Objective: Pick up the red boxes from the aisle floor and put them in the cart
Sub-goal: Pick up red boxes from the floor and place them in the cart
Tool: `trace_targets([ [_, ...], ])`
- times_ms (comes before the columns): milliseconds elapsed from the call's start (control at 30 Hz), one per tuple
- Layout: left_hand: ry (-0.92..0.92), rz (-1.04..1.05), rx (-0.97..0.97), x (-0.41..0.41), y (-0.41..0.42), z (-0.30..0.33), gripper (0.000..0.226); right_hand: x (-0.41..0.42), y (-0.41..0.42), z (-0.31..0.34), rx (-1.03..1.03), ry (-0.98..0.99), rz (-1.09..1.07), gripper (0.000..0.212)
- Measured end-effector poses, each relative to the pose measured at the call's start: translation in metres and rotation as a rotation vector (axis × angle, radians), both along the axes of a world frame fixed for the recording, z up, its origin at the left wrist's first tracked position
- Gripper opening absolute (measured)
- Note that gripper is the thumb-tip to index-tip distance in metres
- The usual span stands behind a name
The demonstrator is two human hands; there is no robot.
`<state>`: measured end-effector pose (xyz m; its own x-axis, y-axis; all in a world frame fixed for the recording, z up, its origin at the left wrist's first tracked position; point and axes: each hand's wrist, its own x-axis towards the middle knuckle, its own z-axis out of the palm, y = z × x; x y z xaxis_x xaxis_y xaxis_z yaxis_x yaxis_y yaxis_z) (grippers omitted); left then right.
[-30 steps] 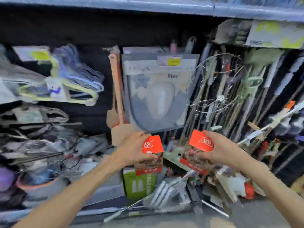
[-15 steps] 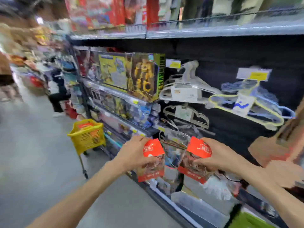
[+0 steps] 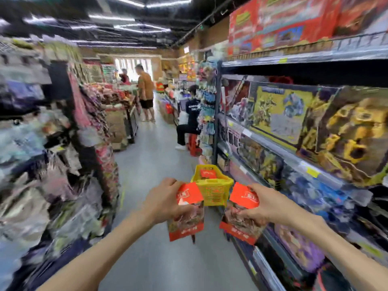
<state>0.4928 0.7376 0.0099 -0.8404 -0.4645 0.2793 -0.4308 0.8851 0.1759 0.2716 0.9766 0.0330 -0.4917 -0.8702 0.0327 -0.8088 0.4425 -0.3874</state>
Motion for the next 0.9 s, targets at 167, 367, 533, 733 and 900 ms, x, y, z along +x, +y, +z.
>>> trace_targets([
  [167,0.033,0.146,0.016,-0.027,-0.101,0.015,0.096,-0.061,-0.141,0.003,0.004,0.03,0.157,0.072],
  [367,0.054,0.27,0.034,-0.062,-0.222,0.033,0.096,-0.119,-0.3,0.02,0.022,0.038,0.304,0.074],
  [533,0.055,0.324,0.036,-0.09,-0.334,0.026,0.096,-0.158,-0.428,0.019,0.053,0.049,0.381,0.065],
  [733,0.03,0.296,0.016,-0.135,-0.499,0.011,0.094,-0.202,-0.582,0.012,0.076,0.076,0.388,0.067],
  [900,-0.031,0.217,0.027,-0.191,-0.637,0.018,0.094,-0.254,-0.695,0.014,0.098,0.039,0.289,0.074],
])
